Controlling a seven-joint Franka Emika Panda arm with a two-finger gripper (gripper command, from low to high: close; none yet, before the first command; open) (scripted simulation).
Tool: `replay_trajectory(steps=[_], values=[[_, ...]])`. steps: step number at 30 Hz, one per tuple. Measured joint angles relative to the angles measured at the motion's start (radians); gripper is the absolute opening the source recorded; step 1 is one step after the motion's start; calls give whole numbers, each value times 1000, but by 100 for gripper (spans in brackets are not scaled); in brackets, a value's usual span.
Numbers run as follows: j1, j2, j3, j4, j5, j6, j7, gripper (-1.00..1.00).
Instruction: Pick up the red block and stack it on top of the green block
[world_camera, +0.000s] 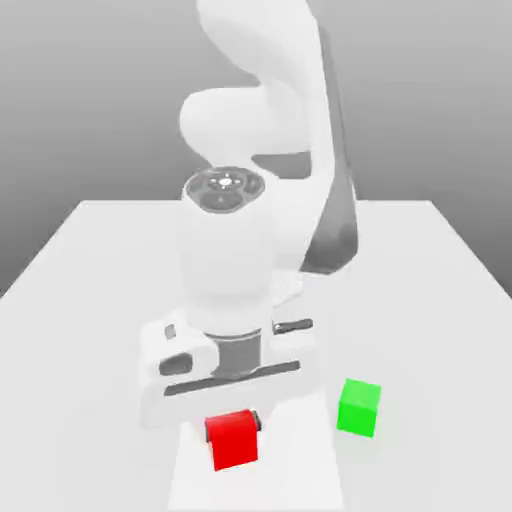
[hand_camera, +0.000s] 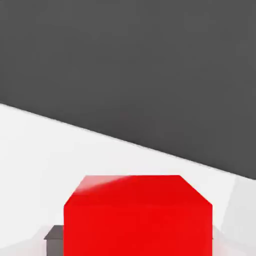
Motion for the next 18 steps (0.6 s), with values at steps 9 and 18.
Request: replay_trajectory(steps=[9, 18], values=[[121, -151, 86, -124, -56, -23, -232, -100], [263, -233, 123, -232, -2, -2, -508, -100]])
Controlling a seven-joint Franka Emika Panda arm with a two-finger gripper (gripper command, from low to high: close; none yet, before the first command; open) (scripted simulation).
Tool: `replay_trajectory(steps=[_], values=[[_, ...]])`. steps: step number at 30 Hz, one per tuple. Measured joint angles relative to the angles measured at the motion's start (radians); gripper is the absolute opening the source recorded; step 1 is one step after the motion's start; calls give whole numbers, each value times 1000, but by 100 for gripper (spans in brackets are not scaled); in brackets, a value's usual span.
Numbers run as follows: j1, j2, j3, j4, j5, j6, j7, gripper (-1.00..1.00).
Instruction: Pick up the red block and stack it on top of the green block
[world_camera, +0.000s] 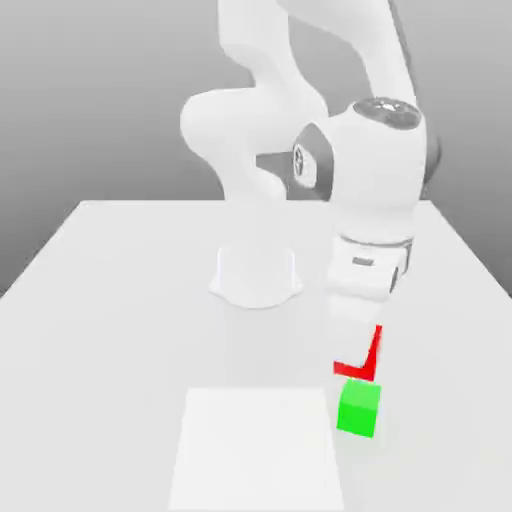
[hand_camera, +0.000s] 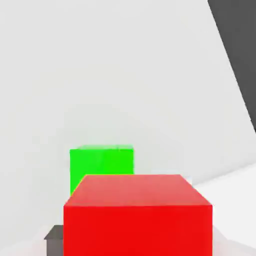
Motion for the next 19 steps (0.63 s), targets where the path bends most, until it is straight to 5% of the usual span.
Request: replay_trajectory(steps=[6, 7, 14, 19], values=[[7, 172, -3, 3, -9, 169, -2, -100], [8, 191, -6, 3, -13, 187, 1, 100], [7, 189, -5, 3, -11, 186, -1, 100], [12, 52, -3, -1, 4, 55, -12, 100]])
